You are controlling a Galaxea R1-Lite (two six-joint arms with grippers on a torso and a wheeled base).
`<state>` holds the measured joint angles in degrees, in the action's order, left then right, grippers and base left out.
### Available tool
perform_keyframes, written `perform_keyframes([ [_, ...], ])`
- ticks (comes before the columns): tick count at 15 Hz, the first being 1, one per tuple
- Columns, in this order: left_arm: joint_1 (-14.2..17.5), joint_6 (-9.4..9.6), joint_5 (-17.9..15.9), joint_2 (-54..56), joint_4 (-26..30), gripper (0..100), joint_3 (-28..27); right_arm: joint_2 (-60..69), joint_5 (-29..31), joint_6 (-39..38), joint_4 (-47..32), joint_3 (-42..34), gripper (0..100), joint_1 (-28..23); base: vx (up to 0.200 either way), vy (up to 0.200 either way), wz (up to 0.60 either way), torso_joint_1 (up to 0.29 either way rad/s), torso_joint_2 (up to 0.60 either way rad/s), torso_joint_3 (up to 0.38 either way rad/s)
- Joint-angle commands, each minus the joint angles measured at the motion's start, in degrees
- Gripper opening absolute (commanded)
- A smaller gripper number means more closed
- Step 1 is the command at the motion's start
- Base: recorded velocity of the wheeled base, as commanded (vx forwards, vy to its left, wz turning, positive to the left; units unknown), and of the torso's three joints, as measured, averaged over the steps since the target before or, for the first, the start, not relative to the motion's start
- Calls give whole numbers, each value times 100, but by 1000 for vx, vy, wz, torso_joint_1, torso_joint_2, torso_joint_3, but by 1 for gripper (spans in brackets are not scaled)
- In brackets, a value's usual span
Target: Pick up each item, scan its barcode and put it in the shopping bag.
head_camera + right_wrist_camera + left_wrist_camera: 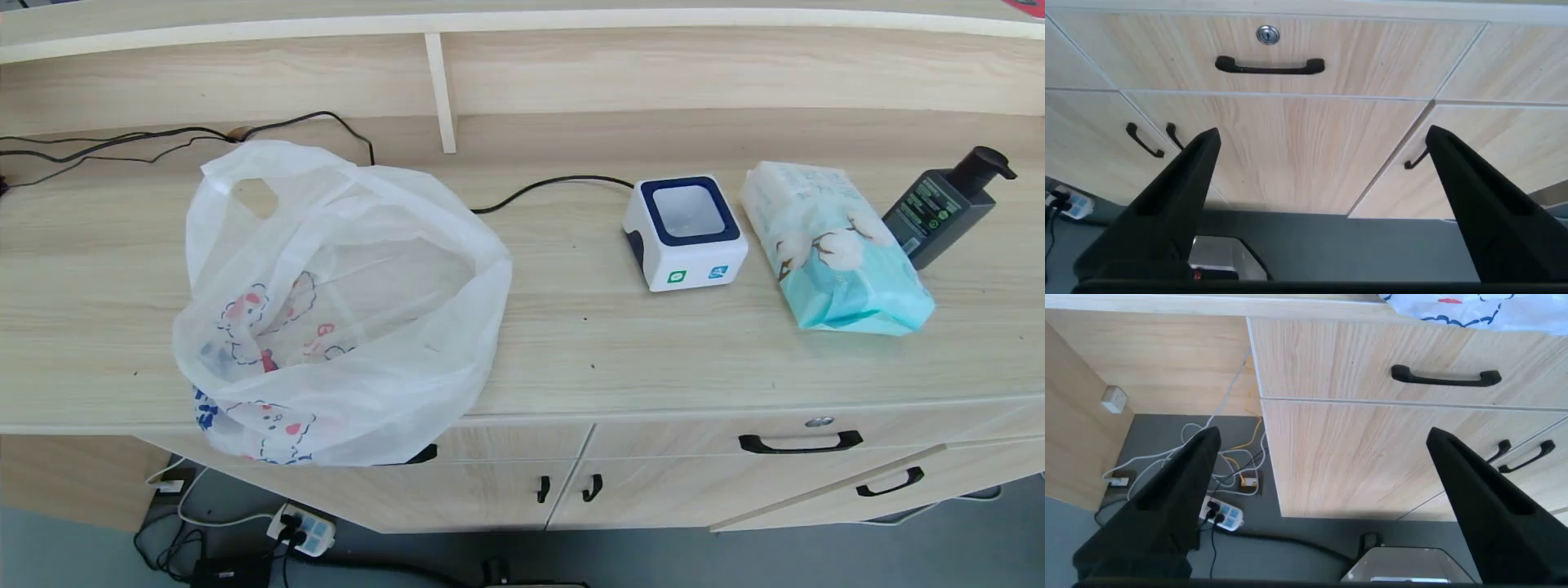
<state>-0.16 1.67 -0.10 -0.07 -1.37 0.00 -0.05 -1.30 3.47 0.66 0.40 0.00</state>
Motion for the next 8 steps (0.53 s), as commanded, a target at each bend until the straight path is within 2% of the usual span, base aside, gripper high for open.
perform_keyframes([
  [1,7,0,1,-1,-13,100,0,-628,-300,30,22,874,100,123,0,0,0,0,0,0],
  [2,7,0,1,-1,-13,100,0,-1243,-327,22,4,1296,100,132,0,0,0,0,0,0],
  [4,7,0,1,-1,-13,100,0,-3326,-379,30,286,2869,100,264,0,0,0,0,0,0],
  [5,7,18,1,-1,-13,100,0,-4618,-388,13,409,3915,100,343,0,0,0,0,0,0],
  [8,7,0,1,-1,-22,100,0,-6490,-705,-13,462,5514,100,554,0,0,0,0,0,0],
])
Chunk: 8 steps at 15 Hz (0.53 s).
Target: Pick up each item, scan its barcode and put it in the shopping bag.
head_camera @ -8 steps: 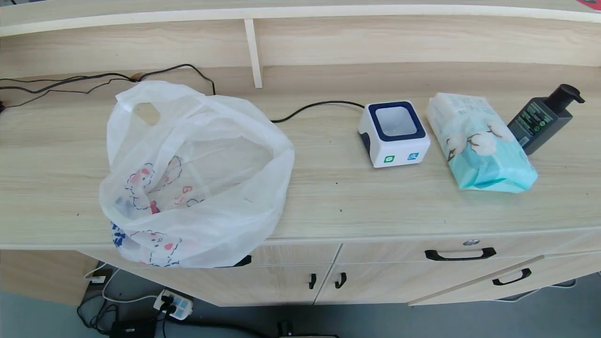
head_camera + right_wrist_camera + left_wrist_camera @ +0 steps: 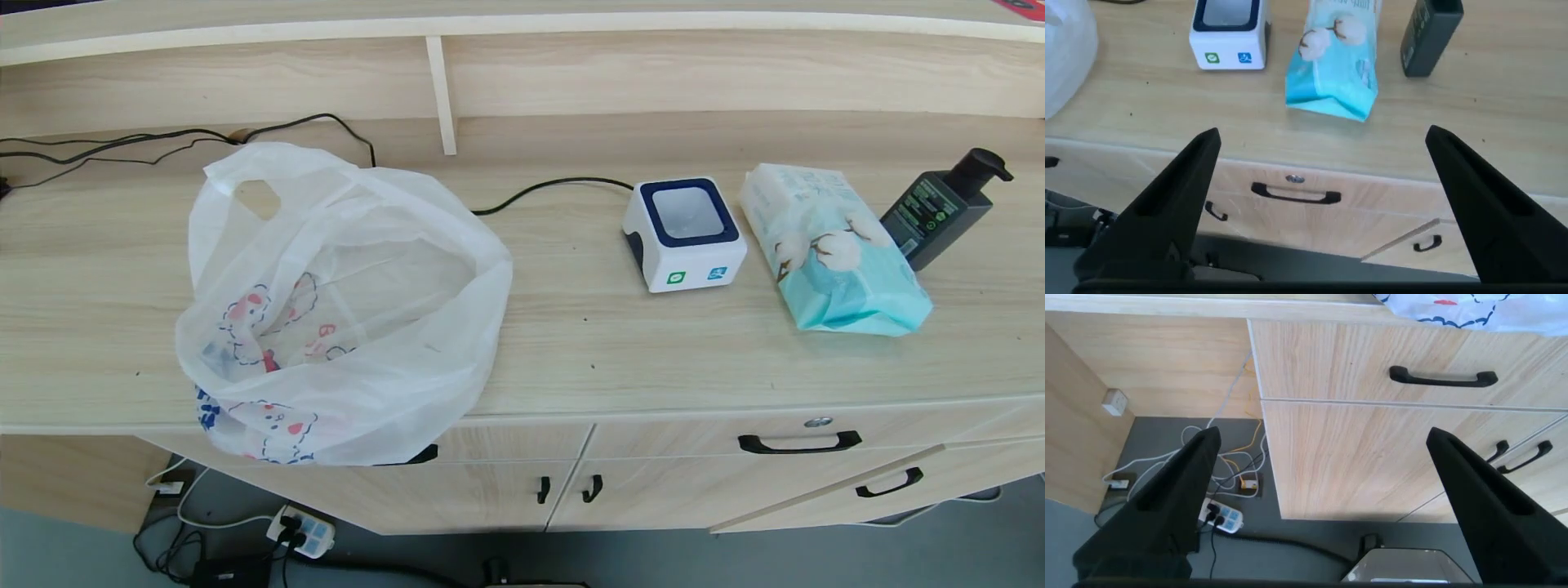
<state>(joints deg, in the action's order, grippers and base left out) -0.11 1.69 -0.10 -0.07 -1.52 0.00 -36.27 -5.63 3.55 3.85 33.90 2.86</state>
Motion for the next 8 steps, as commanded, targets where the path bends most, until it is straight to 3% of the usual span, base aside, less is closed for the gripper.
perform_keyframes([
  [1,2,-2,1,-1,-15,100,0,-3396,-333,-30,98,2595,100,258,0,0,0,0,0,0],
  [3,2,15,1,-1,-15,100,0,-3985,-553,-12,-42,3035,100,179,0,0,0,0,0,0],
  [8,2,-2,1,-1,-15,100,0,-4547,-746,-12,28,3070,100,-155,0,0,0,0,0,0],
])
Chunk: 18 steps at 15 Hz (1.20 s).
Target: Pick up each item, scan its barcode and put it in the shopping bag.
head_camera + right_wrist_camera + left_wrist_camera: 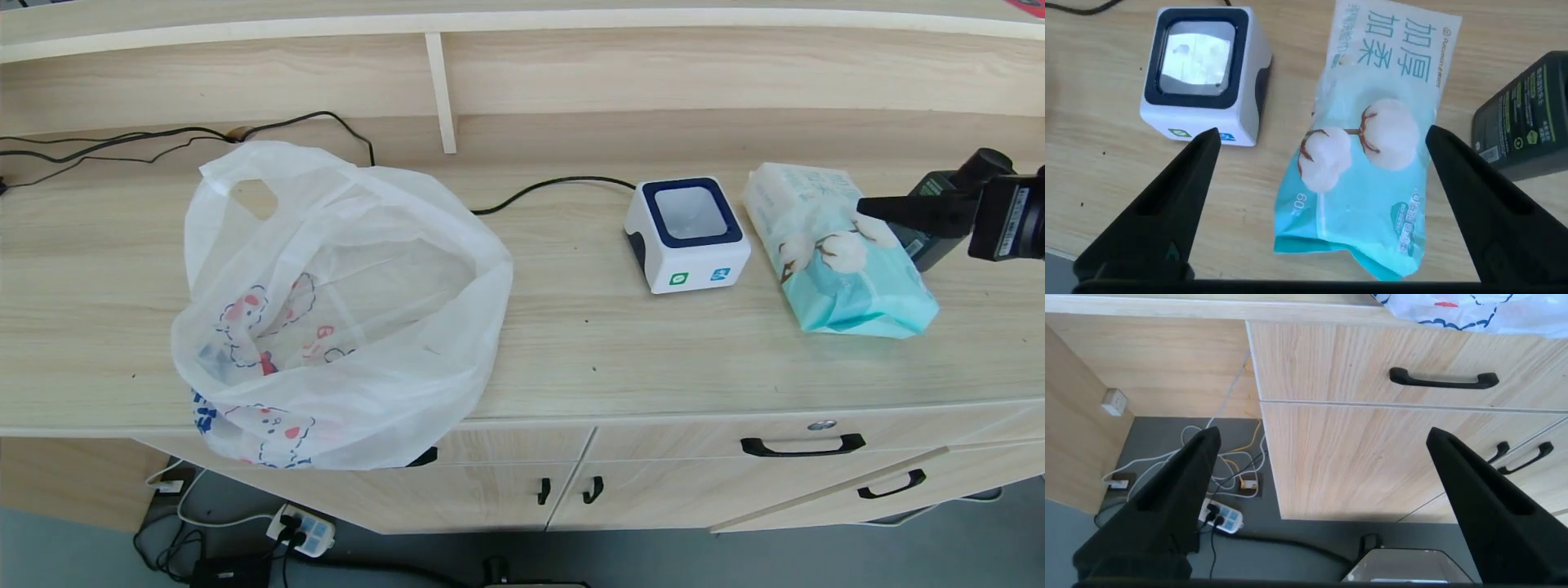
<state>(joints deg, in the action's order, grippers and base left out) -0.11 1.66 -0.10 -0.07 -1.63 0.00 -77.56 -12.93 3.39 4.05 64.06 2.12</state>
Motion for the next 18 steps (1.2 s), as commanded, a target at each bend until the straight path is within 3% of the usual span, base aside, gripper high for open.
perform_keyframes([
  [1,2,10,1,-1,-4,100,0,-471,-69,4,8,54,100,-142,0,0,0,0,0,0],
  [18,2,1,1,-1,-12,100,0,-1429,-262,39,518,186,100,-467,0,0,0,0,0,0],
])
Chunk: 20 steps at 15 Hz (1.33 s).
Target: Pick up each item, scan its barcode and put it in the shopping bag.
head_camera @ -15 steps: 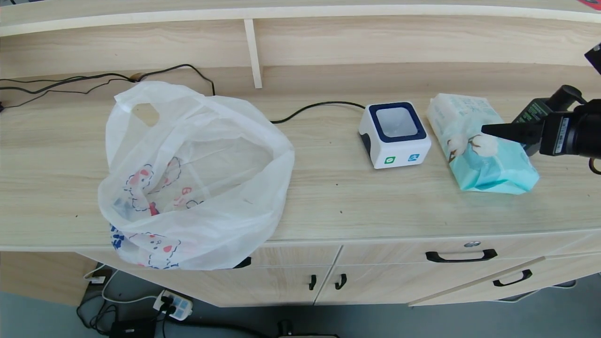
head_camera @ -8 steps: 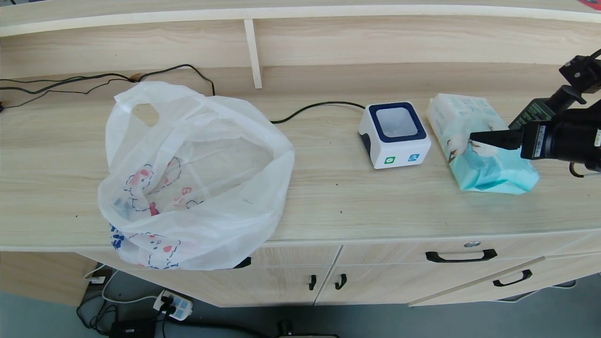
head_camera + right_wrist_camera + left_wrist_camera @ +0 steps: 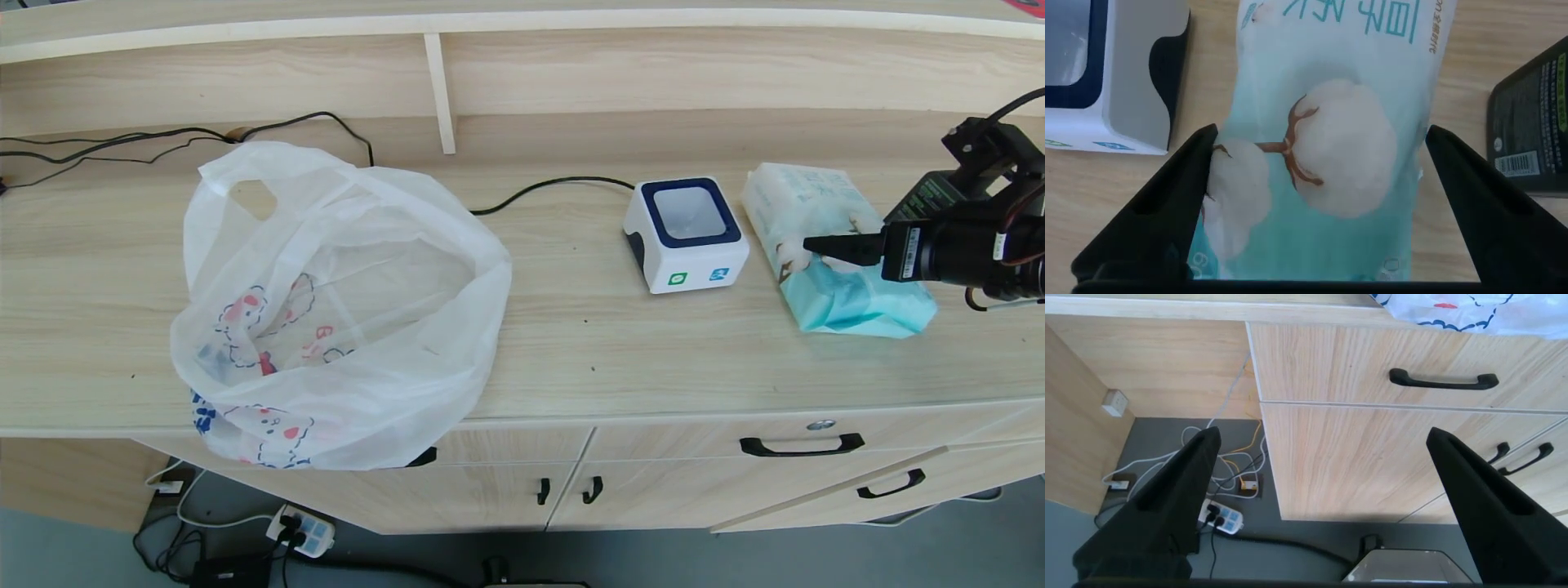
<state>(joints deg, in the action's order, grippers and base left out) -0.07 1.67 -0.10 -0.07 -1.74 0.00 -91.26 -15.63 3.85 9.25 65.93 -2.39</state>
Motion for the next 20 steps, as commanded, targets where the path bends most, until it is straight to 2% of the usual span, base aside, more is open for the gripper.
perform_keyframes([
  [1,-1,0,1,-1,-1,100,0,-103,25,54,-2,-1,100,-60,0,0,0,0,0,0],
  [4,-1,0,1,-1,-1,100,0,-287,-2,318,15,25,100,-86,0,0,0,0,0,0],
  [9,-1,0,1,-1,-1,100,0,-516,-2,397,15,69,100,169,0,0,0,0,0,0],
  [11,-1,9,1,-1,-1,100,0,-621,7,371,261,8,100,169,0,0,0,0,0,0],
  [12,-1,9,1,-1,-1,100,0,-621,7,344,323,-27,0,169,0,0,0,0,0,0],
  [16,-1,0,1,-1,-1,100,0,-384,-10,292,446,-159,0,177,0,0,0,0,0,0],
  [20,-1,-9,1,-1,7,100,0,636,-2,292,472,-493,0,283,0,0,0,0,0,0],
])
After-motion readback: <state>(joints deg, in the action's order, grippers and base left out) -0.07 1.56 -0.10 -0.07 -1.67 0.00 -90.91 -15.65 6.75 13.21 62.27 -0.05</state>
